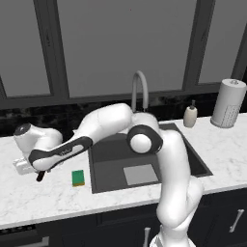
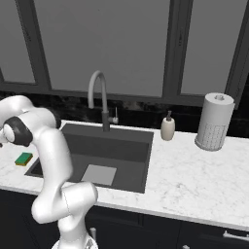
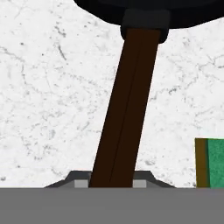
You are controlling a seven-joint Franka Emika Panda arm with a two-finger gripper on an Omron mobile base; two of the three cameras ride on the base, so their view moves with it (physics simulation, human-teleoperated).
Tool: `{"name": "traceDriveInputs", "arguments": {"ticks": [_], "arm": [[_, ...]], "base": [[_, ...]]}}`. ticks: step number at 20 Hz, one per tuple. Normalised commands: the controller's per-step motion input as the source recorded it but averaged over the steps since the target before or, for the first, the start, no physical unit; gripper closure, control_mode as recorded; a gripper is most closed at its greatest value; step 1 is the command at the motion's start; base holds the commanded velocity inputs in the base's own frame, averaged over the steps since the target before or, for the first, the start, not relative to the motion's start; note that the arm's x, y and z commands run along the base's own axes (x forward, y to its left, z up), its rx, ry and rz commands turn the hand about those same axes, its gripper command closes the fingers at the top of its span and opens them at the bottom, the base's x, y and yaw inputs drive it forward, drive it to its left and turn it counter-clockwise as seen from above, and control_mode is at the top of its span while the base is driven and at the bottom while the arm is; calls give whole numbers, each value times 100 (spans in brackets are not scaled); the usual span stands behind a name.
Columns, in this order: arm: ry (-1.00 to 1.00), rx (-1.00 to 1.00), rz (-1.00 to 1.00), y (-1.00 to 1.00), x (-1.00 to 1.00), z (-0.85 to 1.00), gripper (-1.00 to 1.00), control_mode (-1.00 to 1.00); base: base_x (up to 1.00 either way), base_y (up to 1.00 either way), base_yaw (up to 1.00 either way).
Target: Pick the pan and sponge and place them into the sink. Then turn on the water.
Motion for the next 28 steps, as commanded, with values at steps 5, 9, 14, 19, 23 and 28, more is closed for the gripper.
{"name": "traceDriveInputs", "arguments": {"ticks": [5, 9, 14, 19, 23, 28], "arm": [[-53, 2, 4, -44, -63, 93, 100, -100], [-53, 16, 0, -100, -93, 69, 100, -100], [-29, 20, -3, -97, -78, 63, 100, -100], [-21, 19, -14, -92, -84, 50, 100, -100], [-11, 17, -17, -91, -65, 63, 100, -100], [-2, 16, -19, -96, -48, 63, 100, -100]], "base": [[0, 0, 0], [0, 0, 0], [0, 0, 0], [0, 0, 0], [0, 0, 0], [0, 0, 0]]}}
